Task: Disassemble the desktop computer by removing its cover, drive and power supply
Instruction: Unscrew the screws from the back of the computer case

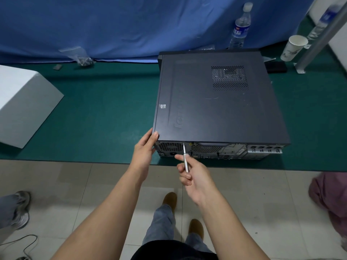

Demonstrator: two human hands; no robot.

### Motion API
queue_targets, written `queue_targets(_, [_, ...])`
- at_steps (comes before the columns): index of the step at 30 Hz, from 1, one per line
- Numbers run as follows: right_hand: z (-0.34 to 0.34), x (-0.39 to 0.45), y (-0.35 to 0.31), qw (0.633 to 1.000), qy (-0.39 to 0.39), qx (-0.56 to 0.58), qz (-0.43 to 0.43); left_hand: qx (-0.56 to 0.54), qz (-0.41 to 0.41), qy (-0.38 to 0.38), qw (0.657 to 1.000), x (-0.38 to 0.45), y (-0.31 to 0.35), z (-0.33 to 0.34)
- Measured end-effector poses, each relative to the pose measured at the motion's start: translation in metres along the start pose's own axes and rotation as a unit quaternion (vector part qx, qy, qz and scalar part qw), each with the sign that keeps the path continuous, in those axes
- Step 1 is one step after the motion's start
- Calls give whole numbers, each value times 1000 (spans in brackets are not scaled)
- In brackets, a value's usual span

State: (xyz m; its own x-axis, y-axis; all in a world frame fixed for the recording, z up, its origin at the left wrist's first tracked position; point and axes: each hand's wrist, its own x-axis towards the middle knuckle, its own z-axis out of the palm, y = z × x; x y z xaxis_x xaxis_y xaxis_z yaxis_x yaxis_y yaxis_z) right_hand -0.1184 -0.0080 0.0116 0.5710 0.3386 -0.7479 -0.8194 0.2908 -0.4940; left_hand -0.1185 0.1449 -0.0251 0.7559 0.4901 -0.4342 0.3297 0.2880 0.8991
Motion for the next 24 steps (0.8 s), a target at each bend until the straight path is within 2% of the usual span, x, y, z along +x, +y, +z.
queue_targets(3, [-9, 3, -6, 989, -63, 106, 87, -4, 1, 1, 1000, 0, 0, 0])
queue_targets(6, [-10, 3, -4, 979, -77, 154, 111, -3, 2, 2, 1000, -1, -1, 0])
queue_targets(9, [-5, 1, -2, 984, -41, 152, 81, -5, 2, 4, 1000, 0, -1, 0])
queue_targets(13, [6, -3, 0, 998, 42, 50, -1, -7, -2, 7, 1000, 1, -3, 0])
queue_targets(19, [18, -5, 4, 990, 125, -29, -56, -2, -1, 6, 1000, 1, -3, 0])
queue_targets(22, [16, -5, 4, 993, 109, -12, -50, 0, -2, 9, 1000, 1, -3, 0])
queue_targets(24, [8, -3, 1, 997, 50, 55, -7, 1, -2, 7, 1000, 1, -2, 1])
